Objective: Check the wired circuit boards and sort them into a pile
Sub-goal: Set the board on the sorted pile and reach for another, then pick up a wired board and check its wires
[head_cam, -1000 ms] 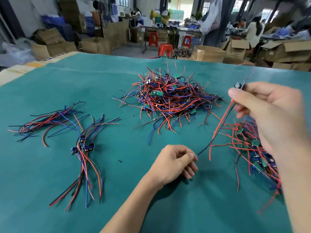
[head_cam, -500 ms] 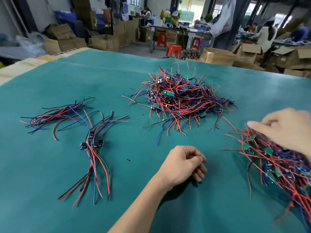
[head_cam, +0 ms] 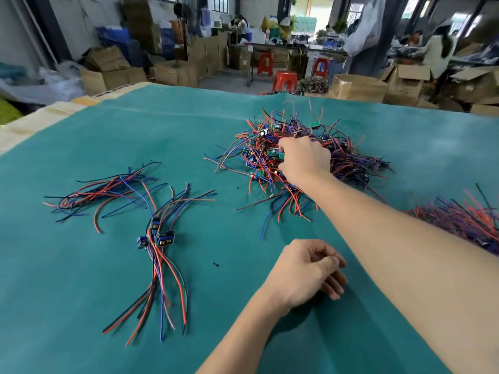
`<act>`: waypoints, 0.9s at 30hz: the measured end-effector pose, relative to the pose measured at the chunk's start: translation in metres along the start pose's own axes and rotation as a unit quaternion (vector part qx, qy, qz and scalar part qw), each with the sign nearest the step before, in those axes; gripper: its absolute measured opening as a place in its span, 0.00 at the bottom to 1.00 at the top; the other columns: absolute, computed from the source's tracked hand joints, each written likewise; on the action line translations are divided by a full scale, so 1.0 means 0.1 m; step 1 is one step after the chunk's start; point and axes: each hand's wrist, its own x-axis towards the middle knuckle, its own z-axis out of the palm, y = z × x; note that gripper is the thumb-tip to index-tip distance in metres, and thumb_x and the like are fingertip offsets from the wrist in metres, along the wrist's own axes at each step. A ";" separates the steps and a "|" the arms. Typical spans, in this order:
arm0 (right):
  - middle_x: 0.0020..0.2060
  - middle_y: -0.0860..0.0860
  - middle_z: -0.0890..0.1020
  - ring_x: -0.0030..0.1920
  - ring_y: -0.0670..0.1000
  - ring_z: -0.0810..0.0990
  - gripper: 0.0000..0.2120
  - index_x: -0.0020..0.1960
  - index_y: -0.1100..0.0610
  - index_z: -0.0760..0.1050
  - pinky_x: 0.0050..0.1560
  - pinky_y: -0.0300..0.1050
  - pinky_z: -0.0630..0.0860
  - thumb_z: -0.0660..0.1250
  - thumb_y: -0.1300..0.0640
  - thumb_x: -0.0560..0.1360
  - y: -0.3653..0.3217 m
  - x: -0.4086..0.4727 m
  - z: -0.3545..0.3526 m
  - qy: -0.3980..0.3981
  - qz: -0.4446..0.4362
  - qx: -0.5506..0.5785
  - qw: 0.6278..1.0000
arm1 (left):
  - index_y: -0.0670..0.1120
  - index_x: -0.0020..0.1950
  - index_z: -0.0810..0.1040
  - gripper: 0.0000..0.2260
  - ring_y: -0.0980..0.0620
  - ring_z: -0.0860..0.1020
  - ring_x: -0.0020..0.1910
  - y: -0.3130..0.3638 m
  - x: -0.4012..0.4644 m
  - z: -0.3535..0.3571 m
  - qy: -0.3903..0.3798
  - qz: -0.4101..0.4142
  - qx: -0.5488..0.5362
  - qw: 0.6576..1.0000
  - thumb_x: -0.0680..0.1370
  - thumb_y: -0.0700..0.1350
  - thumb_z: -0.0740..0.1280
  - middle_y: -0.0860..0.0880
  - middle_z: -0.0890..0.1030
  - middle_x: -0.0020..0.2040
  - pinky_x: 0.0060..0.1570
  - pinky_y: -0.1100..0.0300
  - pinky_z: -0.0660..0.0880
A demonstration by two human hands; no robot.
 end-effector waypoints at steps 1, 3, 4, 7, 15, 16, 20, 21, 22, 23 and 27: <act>0.54 0.57 0.83 0.55 0.63 0.81 0.11 0.59 0.50 0.78 0.44 0.49 0.67 0.68 0.59 0.78 0.02 0.00 0.04 0.016 0.008 0.006 1.000 | 0.41 0.45 0.77 0.08 0.51 0.79 0.27 0.00 0.00 0.00 0.000 0.001 0.001 1.000 0.80 0.33 0.59 0.42 0.81 0.36 0.29 0.62 0.77; 0.54 0.58 0.83 0.53 0.63 0.82 0.09 0.58 0.50 0.78 0.44 0.49 0.68 0.68 0.59 0.78 0.06 -0.02 0.05 0.035 0.019 0.032 0.999 | 0.40 0.46 0.77 0.08 0.51 0.79 0.27 0.00 0.01 0.00 0.001 0.001 0.002 1.000 0.80 0.33 0.59 0.42 0.81 0.35 0.29 0.62 0.77; 0.54 0.58 0.83 0.53 0.63 0.82 0.09 0.58 0.49 0.78 0.44 0.49 0.68 0.69 0.56 0.79 0.08 -0.05 0.02 0.038 0.028 0.055 0.997 | 0.39 0.46 0.77 0.08 0.51 0.78 0.27 0.01 0.01 0.00 0.000 0.001 0.002 1.000 0.80 0.33 0.59 0.42 0.81 0.35 0.29 0.63 0.77; 0.52 0.56 0.84 0.54 0.62 0.81 0.09 0.57 0.44 0.80 0.47 0.49 0.73 0.70 0.50 0.78 0.19 -0.20 -0.14 0.055 0.079 0.158 0.983 | 0.37 0.49 0.77 0.07 0.51 0.78 0.27 0.02 0.00 0.00 0.000 0.000 -0.003 1.000 0.81 0.33 0.59 0.41 0.80 0.35 0.28 0.63 0.77; 0.42 0.51 0.88 0.40 0.49 0.86 0.11 0.47 0.48 0.84 0.35 0.40 0.78 0.73 0.64 0.71 0.57 -1.48 -0.53 0.073 0.151 0.639 0.751 | 0.34 0.58 0.73 0.09 0.47 0.79 0.30 0.07 0.02 -0.04 0.048 -0.006 -0.098 0.994 0.84 0.37 0.57 0.37 0.81 0.40 0.33 0.60 0.79; 0.44 0.52 0.88 0.43 0.49 0.85 0.12 0.46 0.48 0.85 0.40 0.41 0.79 0.73 0.66 0.71 0.59 -1.64 -0.48 0.066 0.161 0.664 0.727 | 0.36 0.57 0.74 0.10 0.47 0.79 0.31 0.08 0.02 -0.04 0.058 -0.010 -0.114 0.992 0.84 0.39 0.56 0.37 0.81 0.40 0.34 0.59 0.79; 0.44 0.54 0.88 0.45 0.49 0.85 0.17 0.46 0.51 0.85 0.50 0.49 0.79 0.70 0.73 0.72 0.58 -2.01 -0.15 0.040 0.171 0.675 0.717 | 0.38 0.52 0.78 0.14 0.45 0.81 0.33 0.10 0.01 -0.04 0.065 -0.025 -0.164 0.984 0.85 0.43 0.55 0.37 0.82 0.40 0.36 0.58 0.80; 0.44 0.53 0.88 0.45 0.49 0.86 0.18 0.46 0.51 0.85 0.48 0.48 0.79 0.70 0.73 0.72 0.55 -2.03 -0.08 0.032 0.167 0.662 0.730 | 0.38 0.51 0.79 0.14 0.46 0.81 0.33 0.10 0.01 -0.04 0.067 -0.026 -0.178 0.981 0.84 0.42 0.56 0.38 0.82 0.39 0.36 0.57 0.80; 0.44 0.51 0.88 0.46 0.48 0.86 0.18 0.47 0.50 0.85 0.47 0.47 0.79 0.70 0.73 0.72 0.51 -2.04 -0.03 0.031 0.158 0.641 0.750 | 0.38 0.51 0.79 0.13 0.46 0.81 0.34 0.10 0.01 -0.05 0.071 -0.027 -0.192 0.978 0.84 0.41 0.56 0.38 0.82 0.40 0.37 0.57 0.80; 0.45 0.48 0.88 0.47 0.47 0.87 0.18 0.47 0.50 0.85 0.47 0.44 0.80 0.70 0.72 0.71 0.48 -2.04 0.00 0.033 0.150 0.619 0.770 | 0.38 0.51 0.79 0.13 0.46 0.80 0.36 0.10 0.02 -0.06 0.078 -0.028 -0.205 0.975 0.83 0.40 0.56 0.37 0.82 0.41 0.38 0.57 0.81; 0.49 0.40 0.87 0.48 0.42 0.86 0.15 0.52 0.44 0.86 0.50 0.42 0.82 0.75 0.56 0.67 0.47 -2.05 -0.01 0.025 0.146 0.592 0.792 | 0.41 0.46 0.80 0.12 0.45 0.81 0.41 0.07 0.03 -0.09 0.090 -0.013 -0.212 0.973 0.83 0.38 0.58 0.37 0.82 0.45 0.43 0.56 0.81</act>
